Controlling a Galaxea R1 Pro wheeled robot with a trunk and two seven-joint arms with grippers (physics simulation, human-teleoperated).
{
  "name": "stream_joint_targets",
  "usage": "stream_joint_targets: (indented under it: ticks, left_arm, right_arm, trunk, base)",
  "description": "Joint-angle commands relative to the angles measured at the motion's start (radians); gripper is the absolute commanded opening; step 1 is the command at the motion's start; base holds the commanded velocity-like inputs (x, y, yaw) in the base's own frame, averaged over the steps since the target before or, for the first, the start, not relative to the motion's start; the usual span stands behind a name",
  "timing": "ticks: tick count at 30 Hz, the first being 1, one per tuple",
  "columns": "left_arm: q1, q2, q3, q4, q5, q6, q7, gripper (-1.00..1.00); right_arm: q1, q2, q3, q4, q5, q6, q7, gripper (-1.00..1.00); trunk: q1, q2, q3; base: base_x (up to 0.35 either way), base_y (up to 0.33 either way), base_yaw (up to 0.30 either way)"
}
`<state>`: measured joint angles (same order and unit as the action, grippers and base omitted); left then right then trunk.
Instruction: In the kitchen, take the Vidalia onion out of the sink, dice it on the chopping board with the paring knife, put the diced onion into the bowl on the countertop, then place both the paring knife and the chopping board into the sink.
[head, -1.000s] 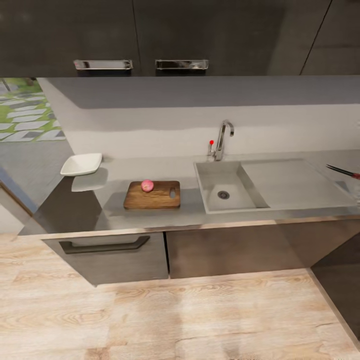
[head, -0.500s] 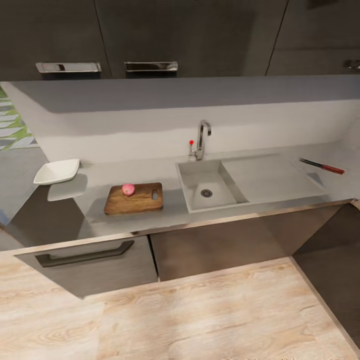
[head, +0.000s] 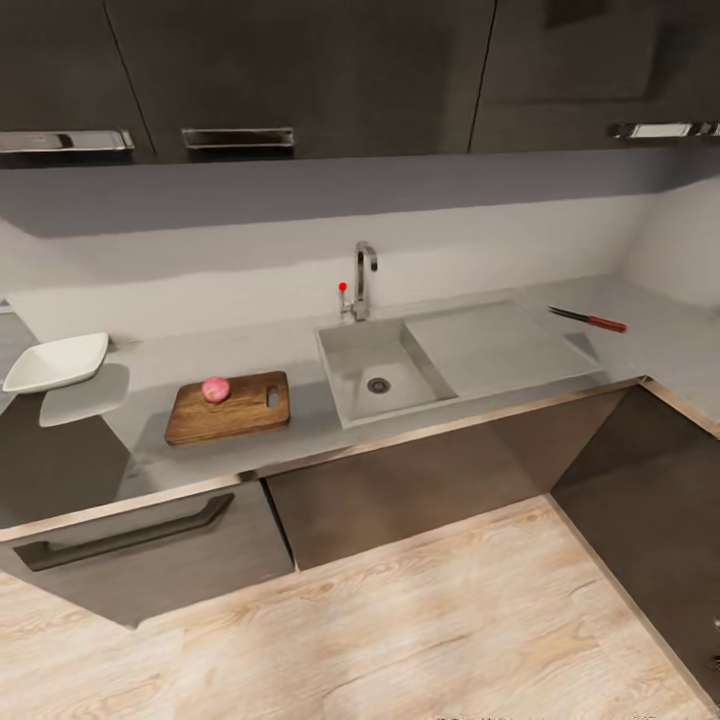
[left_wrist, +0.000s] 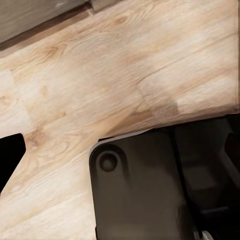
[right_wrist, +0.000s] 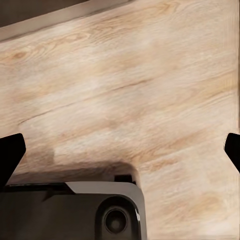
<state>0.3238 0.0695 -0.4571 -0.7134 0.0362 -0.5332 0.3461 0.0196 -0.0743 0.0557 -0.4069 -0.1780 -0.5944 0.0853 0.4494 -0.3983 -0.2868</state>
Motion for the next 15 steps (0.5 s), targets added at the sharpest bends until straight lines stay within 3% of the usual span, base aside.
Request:
stream_joint_targets:
  ticks: [1,15]
  left_arm:
    - [0.000,0.001,-0.006,-0.001,0.004,-0.001,0.008,1.00]
    - [0.000,0.001,-0.006,0.000,0.004,0.001,0.007,1.00]
  right_arm:
    - [0.000,-0.001,0.006,-0.001,-0.011,-0.002,0.004,1.00]
    - [0.000,-0.002,0.006,-0.001,-0.011,-0.002,0.004,1.00]
  trunk:
    - [0.001,-0.002,-0.001]
    - [0.001,-0.002,0.005]
  base:
    - [0.000,0.000,-0.237]
    - [0.000,0.000,-0.237]
